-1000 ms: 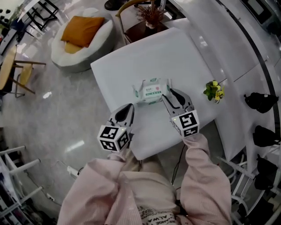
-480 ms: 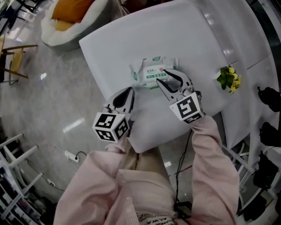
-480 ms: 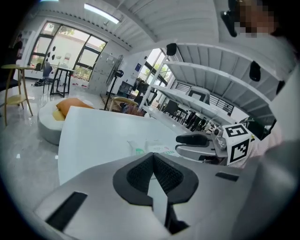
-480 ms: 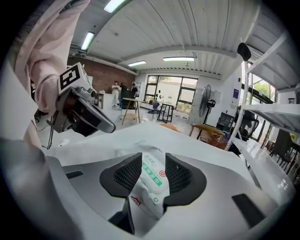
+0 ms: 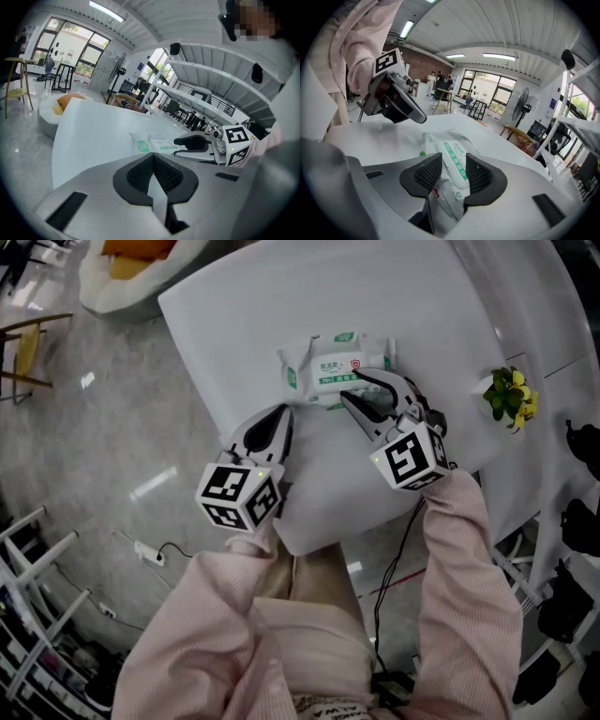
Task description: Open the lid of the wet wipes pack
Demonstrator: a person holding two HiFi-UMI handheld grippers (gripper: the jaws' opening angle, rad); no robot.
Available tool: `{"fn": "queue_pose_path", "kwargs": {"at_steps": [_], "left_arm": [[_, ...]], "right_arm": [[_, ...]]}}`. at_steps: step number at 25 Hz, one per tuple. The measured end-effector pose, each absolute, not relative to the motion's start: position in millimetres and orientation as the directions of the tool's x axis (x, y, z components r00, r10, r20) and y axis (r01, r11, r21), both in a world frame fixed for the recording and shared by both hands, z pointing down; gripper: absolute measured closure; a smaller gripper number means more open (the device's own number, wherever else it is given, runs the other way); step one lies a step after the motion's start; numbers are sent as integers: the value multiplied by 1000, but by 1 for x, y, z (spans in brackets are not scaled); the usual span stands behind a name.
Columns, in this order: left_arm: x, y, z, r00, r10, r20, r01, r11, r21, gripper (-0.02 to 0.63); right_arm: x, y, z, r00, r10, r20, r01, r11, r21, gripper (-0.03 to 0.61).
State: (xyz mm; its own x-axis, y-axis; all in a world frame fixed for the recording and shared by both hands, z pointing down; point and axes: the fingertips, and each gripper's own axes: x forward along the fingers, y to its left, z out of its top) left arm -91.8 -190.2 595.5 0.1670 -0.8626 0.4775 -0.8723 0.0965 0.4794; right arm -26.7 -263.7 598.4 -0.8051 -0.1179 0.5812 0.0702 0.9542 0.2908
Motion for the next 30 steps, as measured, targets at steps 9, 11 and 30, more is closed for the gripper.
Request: {"fn": "queue_pose_path", "kwargs": {"at_steps": [9,11,30], "left_arm": [[-93,-186,600,154,-864,479,-867,115,486,614],[-93,-186,599,152,-864,480,-870,114,481,614],[-86,-190,596,148,-870,470,-877,105,470,614]], "right_arm": [[-33,-258,608,-744,-42,667,247,910,333,442],[-33,-257,610,-730,-29,683,260,912,316,459],[-34,-264,598,-702,208,681,241,969,-48,497]]}}
